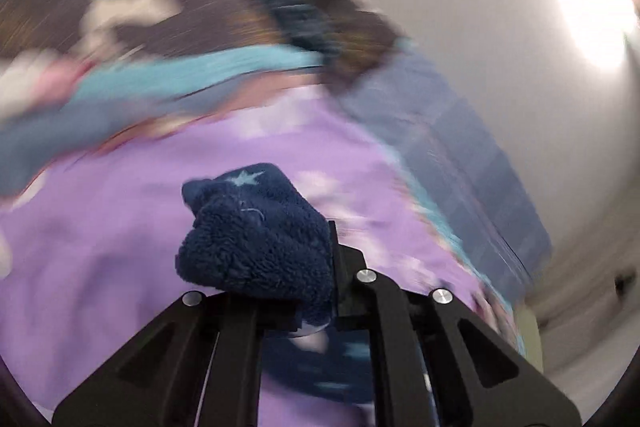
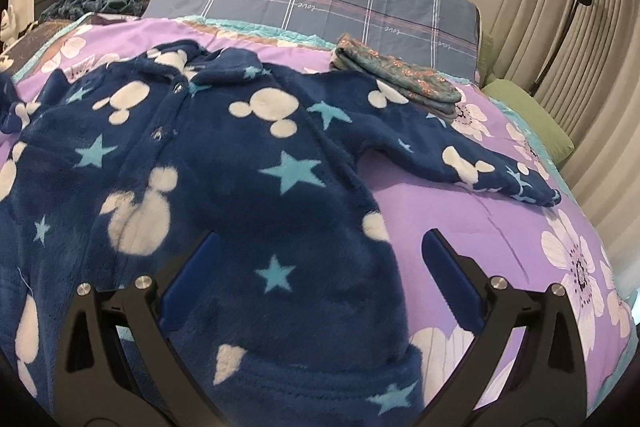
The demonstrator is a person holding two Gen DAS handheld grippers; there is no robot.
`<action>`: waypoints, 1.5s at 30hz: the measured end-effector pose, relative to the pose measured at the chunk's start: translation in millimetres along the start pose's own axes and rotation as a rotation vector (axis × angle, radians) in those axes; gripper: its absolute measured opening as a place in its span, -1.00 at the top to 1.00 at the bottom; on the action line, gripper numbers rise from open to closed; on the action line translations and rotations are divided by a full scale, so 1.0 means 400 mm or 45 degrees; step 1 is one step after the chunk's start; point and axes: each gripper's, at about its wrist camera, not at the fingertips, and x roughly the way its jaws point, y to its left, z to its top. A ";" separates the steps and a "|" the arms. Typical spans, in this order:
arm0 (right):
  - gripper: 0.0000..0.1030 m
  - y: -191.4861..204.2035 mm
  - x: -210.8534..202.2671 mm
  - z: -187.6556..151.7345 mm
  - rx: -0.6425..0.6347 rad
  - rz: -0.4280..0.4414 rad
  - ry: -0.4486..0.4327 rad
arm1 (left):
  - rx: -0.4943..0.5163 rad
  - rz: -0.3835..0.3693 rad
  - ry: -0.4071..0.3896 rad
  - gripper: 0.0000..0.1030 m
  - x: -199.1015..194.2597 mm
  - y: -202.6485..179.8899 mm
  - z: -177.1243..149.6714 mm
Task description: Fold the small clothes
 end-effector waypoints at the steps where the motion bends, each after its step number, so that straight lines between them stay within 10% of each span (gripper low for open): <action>1: -0.96 -0.005 -0.001 0.001 0.004 -0.001 -0.007 | 0.101 -0.056 -0.003 0.84 -0.016 -0.097 -0.007; 10: -0.96 -0.117 0.000 -0.035 0.135 -0.015 0.003 | 0.758 -0.495 0.256 0.80 0.002 -0.699 -0.365; 14: -0.96 -0.182 0.016 -0.061 0.233 0.005 0.062 | 0.867 -0.457 0.466 -0.26 0.111 -0.778 -0.599; 18: -0.96 -0.223 0.023 -0.080 0.267 -0.002 0.080 | 0.927 -0.388 0.689 -0.31 0.187 -0.745 -0.743; 28: -0.92 -0.221 0.103 0.013 0.316 0.404 0.134 | 1.147 0.113 0.287 -0.68 0.017 -0.483 -0.619; 33: -0.27 -0.125 0.197 0.111 0.252 0.612 0.186 | 1.266 0.403 0.266 -0.70 0.022 -0.359 -0.575; 44: -0.30 0.020 0.365 0.198 0.182 0.647 0.328 | 1.078 0.416 0.346 -0.72 0.141 -0.244 -0.496; 45: 0.08 0.034 0.364 0.205 0.150 0.637 0.318 | 1.073 0.414 0.339 -0.72 0.139 -0.242 -0.496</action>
